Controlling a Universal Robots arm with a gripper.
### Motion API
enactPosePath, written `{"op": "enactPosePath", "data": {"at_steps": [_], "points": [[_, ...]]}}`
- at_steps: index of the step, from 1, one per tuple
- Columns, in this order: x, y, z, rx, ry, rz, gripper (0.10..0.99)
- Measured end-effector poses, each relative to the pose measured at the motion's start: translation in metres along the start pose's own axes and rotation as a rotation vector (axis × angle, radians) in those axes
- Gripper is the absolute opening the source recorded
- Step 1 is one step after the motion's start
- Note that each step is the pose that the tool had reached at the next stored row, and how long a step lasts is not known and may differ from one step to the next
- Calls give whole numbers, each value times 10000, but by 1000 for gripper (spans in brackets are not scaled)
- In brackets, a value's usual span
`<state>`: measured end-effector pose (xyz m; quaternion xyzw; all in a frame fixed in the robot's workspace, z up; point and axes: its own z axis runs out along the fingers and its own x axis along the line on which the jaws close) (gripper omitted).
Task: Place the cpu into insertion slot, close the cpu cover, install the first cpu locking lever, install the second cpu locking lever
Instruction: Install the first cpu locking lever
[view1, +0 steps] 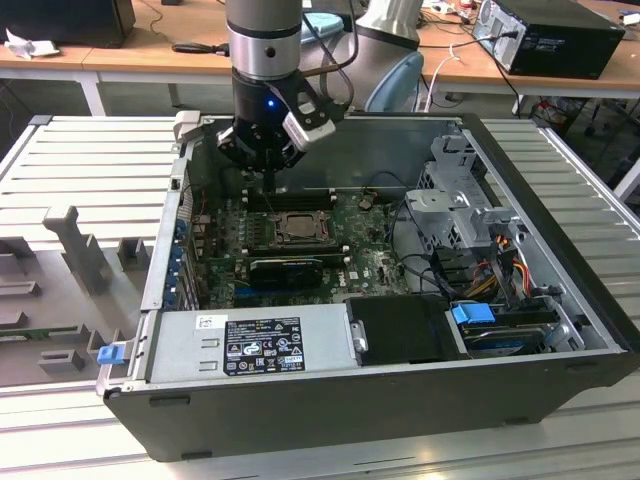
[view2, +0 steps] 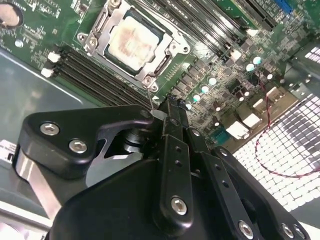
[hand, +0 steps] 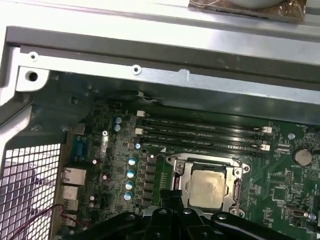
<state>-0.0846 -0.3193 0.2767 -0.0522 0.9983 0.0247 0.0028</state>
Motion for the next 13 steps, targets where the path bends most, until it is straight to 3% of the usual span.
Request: {"op": "enactPosePath", "data": {"at_steps": [1, 3, 5, 11, 13], "points": [[24, 2, 9, 1, -1, 2, 106], [174, 16, 51, -1, -22, 0, 106], [236, 23, 106, -23, -23, -1, 106], [253, 139, 169, -48, -26, -2, 106], [256, 230, 199, -50, -27, -3, 106]]}}
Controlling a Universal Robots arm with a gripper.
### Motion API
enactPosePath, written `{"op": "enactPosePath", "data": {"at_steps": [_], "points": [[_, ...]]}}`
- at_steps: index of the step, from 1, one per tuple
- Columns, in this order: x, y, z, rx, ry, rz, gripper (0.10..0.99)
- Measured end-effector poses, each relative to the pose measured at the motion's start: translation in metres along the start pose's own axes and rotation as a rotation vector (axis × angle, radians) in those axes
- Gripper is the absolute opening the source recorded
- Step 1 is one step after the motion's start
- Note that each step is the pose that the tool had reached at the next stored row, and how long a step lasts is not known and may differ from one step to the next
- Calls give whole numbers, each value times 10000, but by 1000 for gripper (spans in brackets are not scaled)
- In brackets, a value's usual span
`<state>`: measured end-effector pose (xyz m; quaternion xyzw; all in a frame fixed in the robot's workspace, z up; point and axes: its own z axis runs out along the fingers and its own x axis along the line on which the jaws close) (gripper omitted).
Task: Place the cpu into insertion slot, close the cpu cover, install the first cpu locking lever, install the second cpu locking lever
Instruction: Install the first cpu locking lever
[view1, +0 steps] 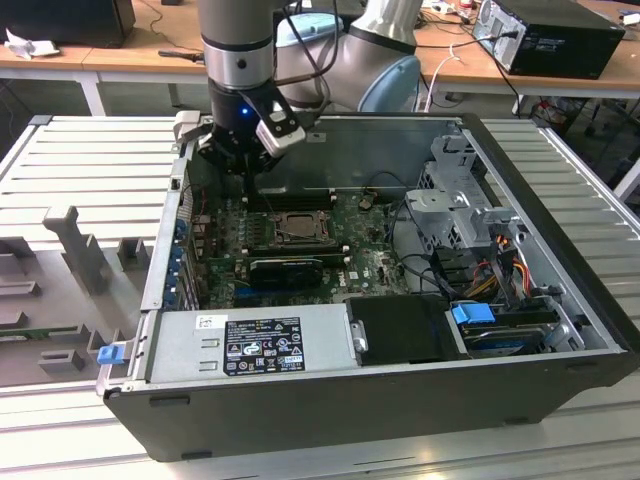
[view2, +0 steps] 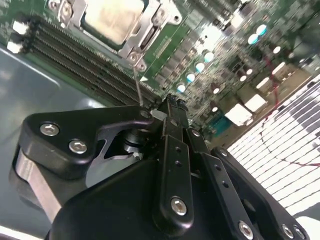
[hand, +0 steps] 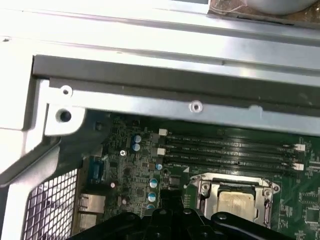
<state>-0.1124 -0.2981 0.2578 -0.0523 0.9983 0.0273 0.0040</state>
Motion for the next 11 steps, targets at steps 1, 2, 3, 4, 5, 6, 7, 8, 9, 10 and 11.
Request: {"op": "enactPosePath", "data": {"at_steps": [1, 2, 3, 4, 5, 6, 7, 8, 9, 10, 11], "points": [[-1, 29, 9, 1, 1, 1, 106], [-2, 51, 17, 1, 1, 2, 106], [-5, 81, 30, 1, 0, 3, 106], [-6, 85, 37, -2, -2, 1, 106], [-6, 85, 37, 2, 2, 1, 106], [-6, 85, 38, 2, 2, 1, 106], [-9, 85, 39, 0, 1, 1, 106], [-16, 84, 40, -1, 0, 0, 106], [-24, 83, 40, 0, 0, 1, 106], [-43, 81, 40, 0, 1, 2, 106], [-55, 80, 40, 0, 1, 2, 106]]}}
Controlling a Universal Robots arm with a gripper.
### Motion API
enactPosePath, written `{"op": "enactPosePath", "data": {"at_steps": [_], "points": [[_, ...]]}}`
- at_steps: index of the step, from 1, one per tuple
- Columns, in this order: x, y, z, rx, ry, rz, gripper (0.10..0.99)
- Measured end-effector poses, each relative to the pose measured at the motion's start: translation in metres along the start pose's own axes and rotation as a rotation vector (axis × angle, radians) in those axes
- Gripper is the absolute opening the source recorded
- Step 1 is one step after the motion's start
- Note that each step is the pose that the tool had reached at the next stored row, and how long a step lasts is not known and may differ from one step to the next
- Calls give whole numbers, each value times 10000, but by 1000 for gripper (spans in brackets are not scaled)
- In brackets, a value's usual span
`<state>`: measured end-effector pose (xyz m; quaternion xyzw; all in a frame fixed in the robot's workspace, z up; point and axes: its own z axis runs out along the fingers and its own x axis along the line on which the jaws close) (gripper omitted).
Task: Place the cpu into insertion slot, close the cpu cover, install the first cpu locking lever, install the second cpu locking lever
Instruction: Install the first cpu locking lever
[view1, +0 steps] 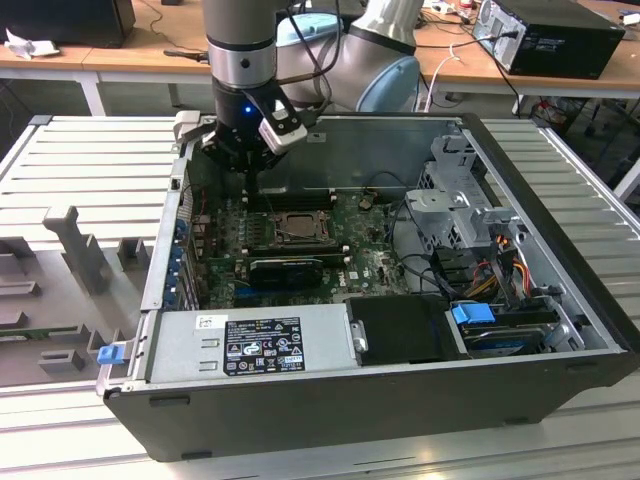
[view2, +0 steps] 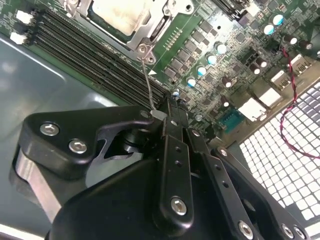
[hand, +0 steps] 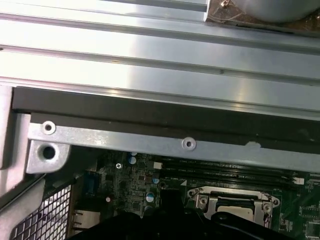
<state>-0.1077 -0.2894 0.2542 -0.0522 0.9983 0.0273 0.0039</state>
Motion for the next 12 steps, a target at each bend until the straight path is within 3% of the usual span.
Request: {"op": "enactPosePath", "data": {"at_steps": [12], "points": [[-125, -13, 1, 3, 0, 0, 106]]}}
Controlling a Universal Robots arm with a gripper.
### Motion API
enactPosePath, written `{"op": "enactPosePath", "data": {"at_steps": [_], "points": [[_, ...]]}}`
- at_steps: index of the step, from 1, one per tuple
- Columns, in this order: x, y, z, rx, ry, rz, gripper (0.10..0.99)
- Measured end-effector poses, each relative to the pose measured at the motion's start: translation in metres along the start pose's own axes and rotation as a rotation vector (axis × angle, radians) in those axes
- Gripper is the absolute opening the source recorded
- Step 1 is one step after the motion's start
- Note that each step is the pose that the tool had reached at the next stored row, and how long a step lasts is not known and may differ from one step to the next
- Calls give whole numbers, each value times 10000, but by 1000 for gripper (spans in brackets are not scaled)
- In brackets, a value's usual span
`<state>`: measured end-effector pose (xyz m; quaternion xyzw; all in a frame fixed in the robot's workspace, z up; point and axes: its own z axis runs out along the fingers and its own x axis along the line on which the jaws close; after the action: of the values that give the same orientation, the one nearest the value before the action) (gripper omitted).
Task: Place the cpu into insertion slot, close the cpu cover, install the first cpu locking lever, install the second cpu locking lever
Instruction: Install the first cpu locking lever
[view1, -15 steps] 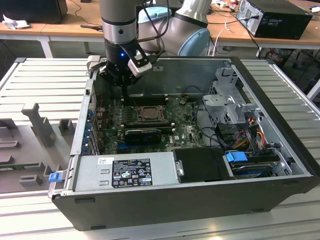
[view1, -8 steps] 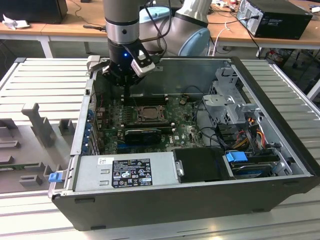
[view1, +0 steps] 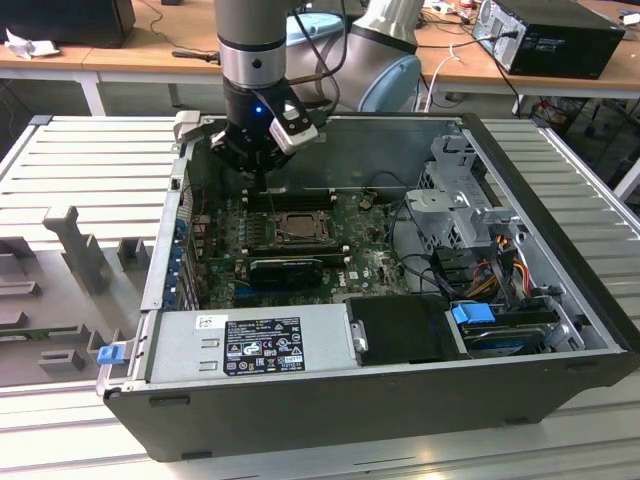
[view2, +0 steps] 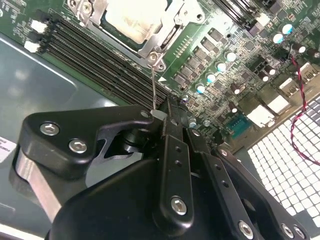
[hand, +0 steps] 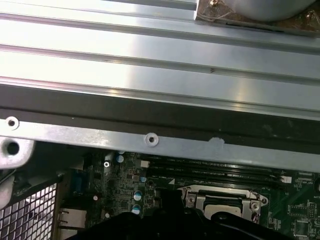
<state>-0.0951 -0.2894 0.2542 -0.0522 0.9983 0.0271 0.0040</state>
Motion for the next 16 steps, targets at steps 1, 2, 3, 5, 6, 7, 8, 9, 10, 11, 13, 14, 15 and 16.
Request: {"op": "enactPosePath", "data": {"at_steps": [1, 2, 3, 5, 6, 7, 8, 9, 10, 11, 13, 14, 15, 16], "points": [[-10, -1, 0, 3, 0, 0, 106], [-17, -2, 0, 6, 1, 0, 106], [-26, -3, 0, 7, 1, 1, 106], [-42, -5, 0, 12, 3, -1, 106], [-54, -6, 1, 13, 1, 0, 106], [-59, -6, 1, 14, 2, -1, 106], [-65, -7, 1, 15, 2, -1, 106], [-73, -8, 2, 18, 2, -1, 106], [-80, -9, 3, 20, 2, 0, 106], [-85, -9, 3, 22, 2, -1, 106], [-94, -10, 4, 24, 2, 0, 106], [-100, -11, 4, 28, 3, 0, 106], [-107, -12, 5, 33, 3, 0, 106], [-112, -12, 5, 36, 4, 0, 106]]}}
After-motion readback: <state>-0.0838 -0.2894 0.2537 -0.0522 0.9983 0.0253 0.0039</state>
